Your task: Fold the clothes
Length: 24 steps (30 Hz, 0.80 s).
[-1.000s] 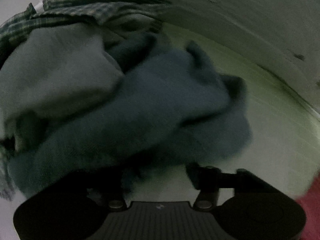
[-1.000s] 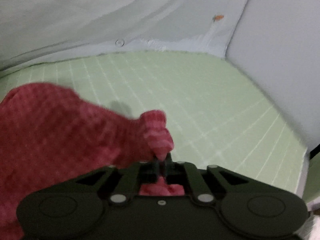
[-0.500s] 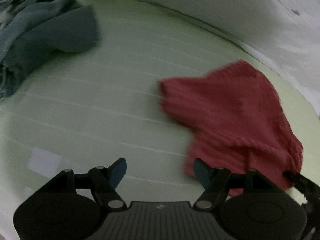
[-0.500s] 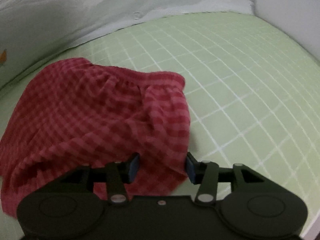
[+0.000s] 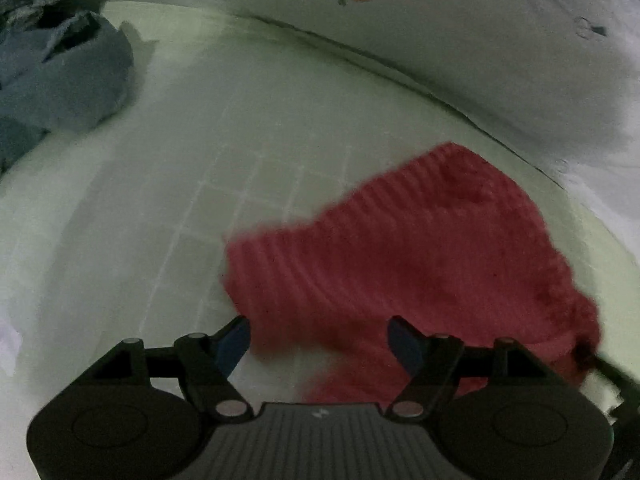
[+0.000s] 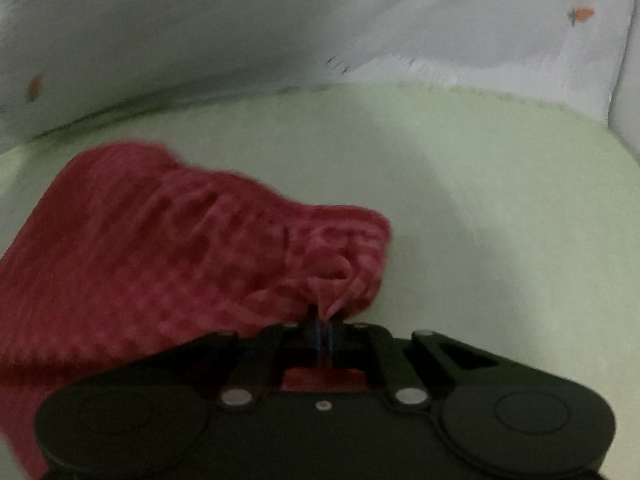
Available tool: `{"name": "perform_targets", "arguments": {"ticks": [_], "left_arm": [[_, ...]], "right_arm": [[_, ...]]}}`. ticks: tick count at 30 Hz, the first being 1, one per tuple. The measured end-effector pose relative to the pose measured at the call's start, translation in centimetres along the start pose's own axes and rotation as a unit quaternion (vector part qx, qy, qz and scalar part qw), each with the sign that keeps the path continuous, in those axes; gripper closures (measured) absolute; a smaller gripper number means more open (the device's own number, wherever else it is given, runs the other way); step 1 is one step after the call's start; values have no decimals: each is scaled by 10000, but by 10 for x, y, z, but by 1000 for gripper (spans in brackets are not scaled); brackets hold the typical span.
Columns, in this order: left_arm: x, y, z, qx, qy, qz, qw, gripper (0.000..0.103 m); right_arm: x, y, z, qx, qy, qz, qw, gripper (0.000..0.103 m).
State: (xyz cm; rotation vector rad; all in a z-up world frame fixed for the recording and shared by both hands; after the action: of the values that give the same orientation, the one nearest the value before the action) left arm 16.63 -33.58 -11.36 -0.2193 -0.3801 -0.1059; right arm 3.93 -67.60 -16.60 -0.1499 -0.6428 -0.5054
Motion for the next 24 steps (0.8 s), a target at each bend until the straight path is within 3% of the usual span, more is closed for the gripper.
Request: {"name": "perform_targets", "arguments": {"ticks": [2,5,7,9,13,16,21,23,24], "left_arm": [[7,0,-5,135,9,-47,9999,28],[11,3,-14,254,122,-136,9995,28],[10,4,-20,313,228,-152,9991,28],[7,7,-24,264,289,-199,9990,28],[0,7,-30,129,399,-363,9985,28],[-6,7,-31,55,425,-443,9981,28],[-14,5,-19,-127,408,-717,9965,28],[-19,3,-12,-158,385,-882,9952,27],[-22,2,-10,-147,379,-931,9948,27]], "right_arm": [[27,-11,-14,-241,-176,-150,9994,96],[54,-18,-22,-522,-367,-232,9977,74],[46,-15,-12,-555,-414,-123,9975,56],[31,-12,1,-553,-377,-35,9977,52],[-26,-13,32,-504,18,-234,9985,36],[-64,-12,48,-426,386,-511,9970,34],[-97,-11,67,-392,460,-750,9954,34],[-100,-11,70,-419,440,-746,9954,52],[-101,-11,75,-433,427,-680,9958,71]]}}
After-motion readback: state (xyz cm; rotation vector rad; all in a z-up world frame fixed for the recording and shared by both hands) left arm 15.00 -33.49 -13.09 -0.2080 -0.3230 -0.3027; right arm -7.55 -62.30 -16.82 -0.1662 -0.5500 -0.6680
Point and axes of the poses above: each gripper's, at about its wrist camera, not at the fingertips, and z roughly against the way its jaws point, y to its left, x to its top, the point moved 2 cm from there along -z, roughly the way its jaws point, and after that the axes turned 1 degree about y, right-handed, at the moved point
